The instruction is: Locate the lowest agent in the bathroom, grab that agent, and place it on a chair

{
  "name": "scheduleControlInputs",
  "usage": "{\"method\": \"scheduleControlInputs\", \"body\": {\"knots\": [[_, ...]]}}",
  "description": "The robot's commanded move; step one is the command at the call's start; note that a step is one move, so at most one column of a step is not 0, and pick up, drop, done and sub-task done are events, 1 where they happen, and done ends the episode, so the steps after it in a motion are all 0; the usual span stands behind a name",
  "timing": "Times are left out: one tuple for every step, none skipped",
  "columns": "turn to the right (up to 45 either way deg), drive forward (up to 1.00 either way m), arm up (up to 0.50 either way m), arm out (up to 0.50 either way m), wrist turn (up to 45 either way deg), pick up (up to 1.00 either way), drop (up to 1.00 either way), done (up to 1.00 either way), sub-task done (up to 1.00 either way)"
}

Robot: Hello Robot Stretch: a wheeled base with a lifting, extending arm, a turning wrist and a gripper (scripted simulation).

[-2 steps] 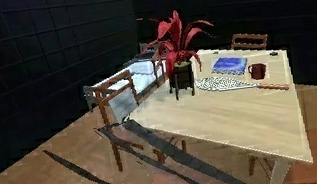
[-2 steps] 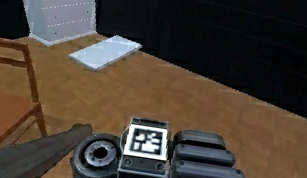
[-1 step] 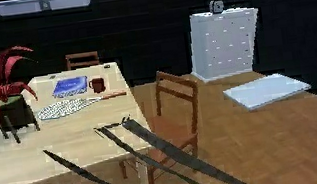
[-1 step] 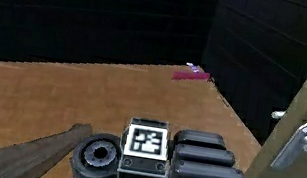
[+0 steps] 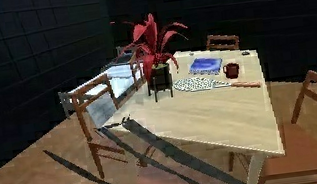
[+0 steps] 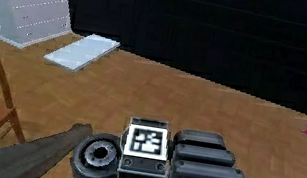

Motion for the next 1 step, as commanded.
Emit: {"method": "scheduleControlInputs", "body": {"knots": [[33.0, 0.00, 0.00, 0.00, 0.0, 0.00, 0.00, 0.00, 0.00]]}}
